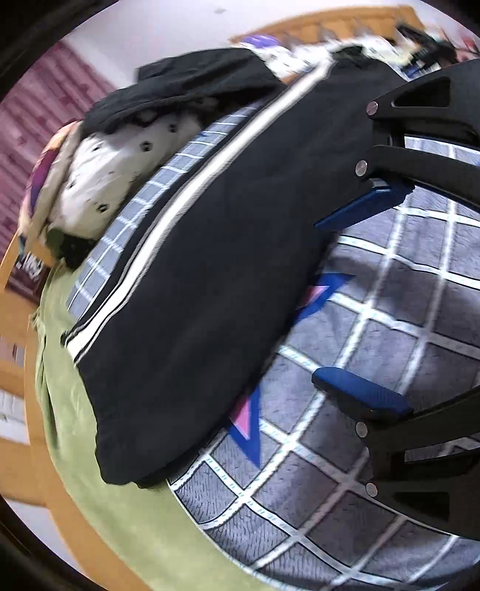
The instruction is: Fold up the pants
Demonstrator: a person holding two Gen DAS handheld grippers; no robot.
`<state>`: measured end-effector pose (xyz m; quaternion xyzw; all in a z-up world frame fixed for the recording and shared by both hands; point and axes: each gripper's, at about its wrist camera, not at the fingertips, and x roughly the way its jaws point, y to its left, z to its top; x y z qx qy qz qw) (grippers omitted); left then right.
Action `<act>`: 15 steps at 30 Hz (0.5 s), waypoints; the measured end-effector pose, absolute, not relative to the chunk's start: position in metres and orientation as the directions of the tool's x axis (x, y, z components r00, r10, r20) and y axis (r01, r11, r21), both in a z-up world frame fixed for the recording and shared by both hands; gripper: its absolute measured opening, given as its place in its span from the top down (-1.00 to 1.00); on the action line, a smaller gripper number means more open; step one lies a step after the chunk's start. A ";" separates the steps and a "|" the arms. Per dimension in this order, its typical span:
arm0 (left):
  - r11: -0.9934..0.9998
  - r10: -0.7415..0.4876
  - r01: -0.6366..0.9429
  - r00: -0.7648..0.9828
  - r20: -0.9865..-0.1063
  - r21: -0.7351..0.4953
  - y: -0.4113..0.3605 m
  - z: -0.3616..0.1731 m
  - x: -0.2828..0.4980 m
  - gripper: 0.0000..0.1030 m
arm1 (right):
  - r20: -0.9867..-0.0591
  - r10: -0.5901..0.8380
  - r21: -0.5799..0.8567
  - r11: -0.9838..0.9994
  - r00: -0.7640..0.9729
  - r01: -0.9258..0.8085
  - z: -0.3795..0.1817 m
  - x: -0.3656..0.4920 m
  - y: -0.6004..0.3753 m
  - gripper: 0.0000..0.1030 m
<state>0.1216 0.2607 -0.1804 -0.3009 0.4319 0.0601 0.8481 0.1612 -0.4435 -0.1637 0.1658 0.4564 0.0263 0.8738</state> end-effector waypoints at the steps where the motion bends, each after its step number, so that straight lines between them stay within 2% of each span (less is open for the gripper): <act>1: 0.800 -0.163 -0.367 0.629 -0.761 -0.474 0.266 -0.181 0.125 -0.44 | -0.774 0.219 0.353 0.928 0.595 0.118 -0.164 0.164 -0.448 -0.23; 7: 0.776 -0.149 -0.387 0.656 -0.740 -0.499 0.289 -0.191 0.155 -0.39 | -0.737 0.243 0.447 0.876 0.631 0.184 -0.175 0.201 -0.465 -0.24; 10: 0.786 -0.107 -0.415 0.638 -0.762 -0.457 0.293 -0.189 0.167 -0.18 | -0.732 0.213 0.444 0.870 0.647 0.216 -0.179 0.227 -0.469 -0.23; 12: 0.800 -0.076 -0.428 0.623 -0.778 -0.421 0.294 -0.189 0.176 0.00 | -0.736 0.191 0.428 0.874 0.650 0.228 -0.178 0.243 -0.469 -0.23; 13: 0.807 -0.054 -0.437 0.615 -0.786 -0.397 0.294 -0.189 0.180 0.25 | -0.738 0.183 0.422 0.877 0.650 0.232 -0.179 0.250 -0.469 -0.23; 14: 0.818 -0.011 -0.457 0.595 -0.804 -0.349 0.294 -0.189 0.185 0.59 | -0.739 0.172 0.412 0.880 0.651 0.235 -0.181 0.260 -0.470 -0.17; 15: 0.824 -0.010 -0.454 0.587 -0.810 -0.339 0.295 -0.188 0.187 0.65 | -0.747 0.147 0.394 0.884 0.649 0.252 -0.181 0.268 -0.471 0.14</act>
